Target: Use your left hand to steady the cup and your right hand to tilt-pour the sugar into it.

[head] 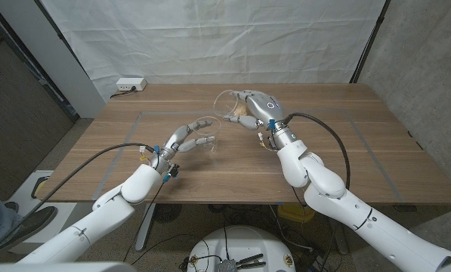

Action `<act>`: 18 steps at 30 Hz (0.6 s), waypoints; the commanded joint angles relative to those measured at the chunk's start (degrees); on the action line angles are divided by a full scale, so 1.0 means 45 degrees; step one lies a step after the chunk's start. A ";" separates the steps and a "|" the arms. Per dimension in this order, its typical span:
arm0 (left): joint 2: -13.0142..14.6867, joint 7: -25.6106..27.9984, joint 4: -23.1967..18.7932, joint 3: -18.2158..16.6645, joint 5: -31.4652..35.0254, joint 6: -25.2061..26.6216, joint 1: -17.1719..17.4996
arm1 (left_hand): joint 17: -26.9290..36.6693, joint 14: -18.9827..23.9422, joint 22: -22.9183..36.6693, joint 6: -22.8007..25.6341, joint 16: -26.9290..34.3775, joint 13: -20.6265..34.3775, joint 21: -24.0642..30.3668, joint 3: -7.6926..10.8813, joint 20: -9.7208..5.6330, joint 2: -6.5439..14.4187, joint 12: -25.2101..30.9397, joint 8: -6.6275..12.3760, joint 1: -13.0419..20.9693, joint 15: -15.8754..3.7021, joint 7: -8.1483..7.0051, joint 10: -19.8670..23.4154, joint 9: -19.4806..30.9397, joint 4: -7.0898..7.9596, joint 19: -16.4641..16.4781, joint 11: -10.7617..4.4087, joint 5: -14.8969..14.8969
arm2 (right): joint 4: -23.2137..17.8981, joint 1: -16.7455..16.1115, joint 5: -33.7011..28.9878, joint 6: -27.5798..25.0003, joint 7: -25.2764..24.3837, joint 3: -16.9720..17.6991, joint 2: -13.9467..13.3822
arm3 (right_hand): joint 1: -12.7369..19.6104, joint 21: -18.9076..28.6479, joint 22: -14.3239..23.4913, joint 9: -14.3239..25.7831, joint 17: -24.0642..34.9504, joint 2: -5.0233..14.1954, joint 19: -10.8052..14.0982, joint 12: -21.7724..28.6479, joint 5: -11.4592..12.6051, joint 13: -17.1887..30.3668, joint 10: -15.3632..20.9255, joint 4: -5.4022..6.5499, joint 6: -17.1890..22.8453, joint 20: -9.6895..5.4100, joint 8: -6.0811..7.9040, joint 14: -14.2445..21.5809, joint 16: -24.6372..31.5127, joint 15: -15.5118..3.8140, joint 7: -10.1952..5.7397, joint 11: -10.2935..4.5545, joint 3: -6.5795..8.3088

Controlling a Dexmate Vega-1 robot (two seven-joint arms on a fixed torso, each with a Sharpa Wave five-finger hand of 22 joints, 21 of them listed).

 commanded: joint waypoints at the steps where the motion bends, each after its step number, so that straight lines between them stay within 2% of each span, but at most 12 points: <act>1: 0.0082 0.0031 -0.0009 -0.0096 -0.0033 -0.0140 0.0049 | 0.0047 0.0049 0.0055 0.0119 -0.0033 0.0075 -0.0014 -0.0122 -0.0051 0.0061 -0.0021 -0.0075 0.0079 -0.0505 -0.0023 0.0114 0.0042 0.0014 -0.0016 -0.0017 -0.0009 | -0.0123 0.0520 -0.2263 -0.0409 0.1348 -0.0280 -0.0009 | 0.0093 -0.0061 0.0018 0.0051 0.0012 0.0148 -0.0018 -0.0012 -0.0052 0.0057 0.0098 -0.0018 0.0434 -0.0403 0.0062 0.0112 -0.0002 -0.0881 -0.0326 -0.0077 0.0123; 4: 0.0098 0.0060 -0.0004 -0.0130 -0.0046 -0.0193 0.0089 | 0.0048 0.0044 0.0054 0.0145 -0.0037 0.0075 -0.0017 -0.0129 -0.0054 0.0066 -0.0030 -0.0077 0.0080 -0.0501 -0.0027 0.0115 0.0043 0.0018 -0.0020 -0.0063 -0.0014 | -0.0194 0.0590 -0.2619 -0.0379 0.1520 -0.0276 0.0004 | 0.0095 -0.0064 0.0018 0.0052 0.0012 0.0151 -0.0022 -0.0013 -0.0055 0.0057 0.0101 -0.0018 0.0446 -0.0403 0.0065 0.0110 -0.0004 -0.0886 -0.0336 -0.0082 0.0124; 9: 0.0107 0.0084 0.0011 -0.0166 -0.0070 -0.0244 0.0122 | 0.0049 0.0037 0.0054 0.0168 -0.0043 0.0076 -0.0023 -0.0141 -0.0036 0.0075 -0.0035 -0.0088 0.0080 -0.0489 -0.0028 0.0141 0.0044 0.0025 -0.0033 -0.0051 -0.0023 | -0.0206 0.0743 -0.4047 -0.0595 0.2021 -0.0486 0.0019 | 0.0103 -0.0071 0.0018 0.0053 0.0013 0.0165 -0.0028 -0.0020 -0.0070 0.0057 0.0111 -0.0015 0.0470 -0.0399 0.0063 0.0141 0.0003 -0.0939 -0.0374 -0.0113 0.0131; 18: 0.0092 0.0052 0.0089 -0.0166 -0.0120 -0.0335 0.0120 | 0.0051 0.0034 0.0053 0.0190 -0.0051 0.0078 -0.0030 -0.0171 -0.0029 0.0092 -0.0055 -0.0125 0.0080 -0.0491 -0.0004 0.0177 0.0045 0.0042 -0.0041 -0.0040 -0.0044 | -0.0305 0.0728 -0.4900 -0.0266 0.2502 -0.0508 0.0184 | 0.0096 -0.0081 0.0016 0.0054 0.0013 0.0162 -0.0032 -0.0031 -0.0097 0.0057 0.0129 -0.0007 0.0488 -0.0385 0.0051 0.0141 -0.0007 -0.0999 -0.0417 -0.0126 0.0126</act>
